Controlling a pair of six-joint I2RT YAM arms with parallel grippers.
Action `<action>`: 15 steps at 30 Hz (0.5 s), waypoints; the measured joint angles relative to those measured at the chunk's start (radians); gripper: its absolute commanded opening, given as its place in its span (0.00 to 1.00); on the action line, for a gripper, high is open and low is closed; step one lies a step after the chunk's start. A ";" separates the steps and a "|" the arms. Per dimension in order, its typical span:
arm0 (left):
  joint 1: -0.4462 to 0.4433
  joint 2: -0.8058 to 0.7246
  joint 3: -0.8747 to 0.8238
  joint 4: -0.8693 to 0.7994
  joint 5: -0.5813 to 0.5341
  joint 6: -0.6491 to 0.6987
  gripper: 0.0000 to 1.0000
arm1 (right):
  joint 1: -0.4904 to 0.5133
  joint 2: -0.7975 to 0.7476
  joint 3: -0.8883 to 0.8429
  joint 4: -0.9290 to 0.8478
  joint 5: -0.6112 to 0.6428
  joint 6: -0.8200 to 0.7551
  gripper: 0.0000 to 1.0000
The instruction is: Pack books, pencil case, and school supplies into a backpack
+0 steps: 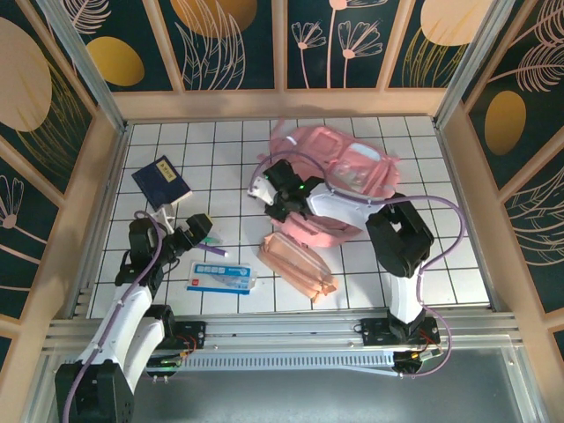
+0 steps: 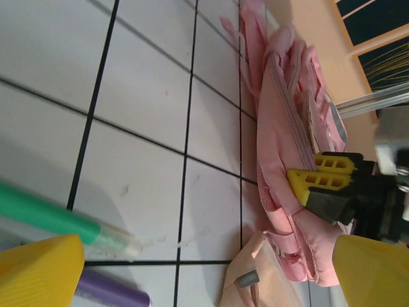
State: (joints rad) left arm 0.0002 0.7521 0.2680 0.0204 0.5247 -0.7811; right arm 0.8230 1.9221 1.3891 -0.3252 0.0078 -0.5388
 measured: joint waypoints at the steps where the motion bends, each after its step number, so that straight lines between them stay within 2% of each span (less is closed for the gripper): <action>1: 0.000 0.002 0.000 -0.002 0.008 -0.010 0.99 | 0.017 0.008 0.017 0.005 0.002 -0.006 0.02; 3: 0.000 0.001 0.011 -0.001 0.018 -0.013 0.99 | 0.037 0.024 0.039 0.035 0.002 -0.009 0.05; 6: 0.000 0.002 0.042 -0.007 0.018 -0.004 0.99 | 0.066 0.027 0.040 0.090 0.007 -0.006 0.20; 9: 0.000 0.022 0.079 -0.021 0.023 0.006 0.99 | 0.095 0.027 0.041 0.143 0.014 0.024 0.28; 12: -0.027 0.034 0.101 -0.034 0.021 0.018 0.99 | 0.111 0.014 0.041 0.185 0.025 0.119 0.32; 15: -0.115 0.038 0.144 -0.054 -0.001 0.048 0.99 | 0.096 -0.085 -0.036 0.233 0.037 0.279 0.38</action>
State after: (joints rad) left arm -0.1146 0.7902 0.4118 -0.0338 0.5240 -0.7330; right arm 0.9192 1.8366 1.3529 -0.0921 0.0444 -0.2596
